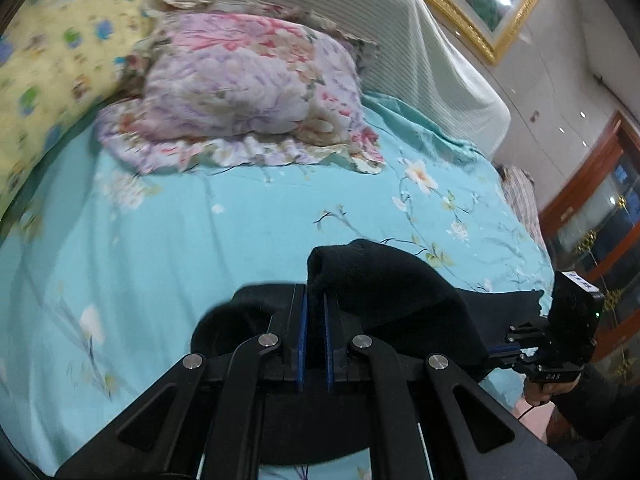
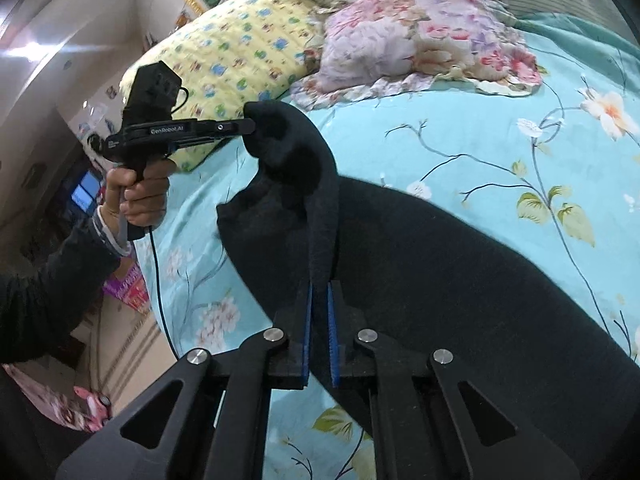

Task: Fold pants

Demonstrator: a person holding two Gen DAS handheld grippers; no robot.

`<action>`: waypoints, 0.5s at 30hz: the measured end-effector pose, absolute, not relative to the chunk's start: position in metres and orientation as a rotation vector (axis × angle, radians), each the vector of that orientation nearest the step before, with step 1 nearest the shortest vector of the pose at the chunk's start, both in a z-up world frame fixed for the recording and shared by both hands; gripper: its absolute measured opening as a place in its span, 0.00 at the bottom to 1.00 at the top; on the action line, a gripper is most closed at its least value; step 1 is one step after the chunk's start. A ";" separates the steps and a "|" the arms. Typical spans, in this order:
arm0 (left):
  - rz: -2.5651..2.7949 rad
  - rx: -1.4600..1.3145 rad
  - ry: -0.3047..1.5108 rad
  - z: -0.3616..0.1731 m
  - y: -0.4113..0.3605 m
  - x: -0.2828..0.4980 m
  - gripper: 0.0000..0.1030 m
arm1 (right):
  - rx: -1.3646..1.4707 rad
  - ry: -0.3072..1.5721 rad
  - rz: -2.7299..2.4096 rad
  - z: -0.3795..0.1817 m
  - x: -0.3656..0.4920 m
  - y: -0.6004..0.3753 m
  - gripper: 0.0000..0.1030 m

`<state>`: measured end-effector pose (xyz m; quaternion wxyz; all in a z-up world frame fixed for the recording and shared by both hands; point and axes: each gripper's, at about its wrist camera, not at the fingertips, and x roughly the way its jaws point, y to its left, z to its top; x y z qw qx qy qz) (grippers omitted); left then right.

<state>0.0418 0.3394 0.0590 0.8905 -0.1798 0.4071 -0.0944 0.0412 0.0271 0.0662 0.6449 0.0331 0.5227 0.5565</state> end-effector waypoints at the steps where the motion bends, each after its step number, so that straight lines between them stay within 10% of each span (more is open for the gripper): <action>1: -0.183 -0.384 0.841 0.056 0.341 0.036 0.05 | 0.047 1.179 1.277 0.066 0.035 0.030 0.08; 15: -0.063 -0.568 0.824 0.007 0.361 -0.024 0.03 | -0.178 1.128 1.338 0.062 -0.012 0.045 0.04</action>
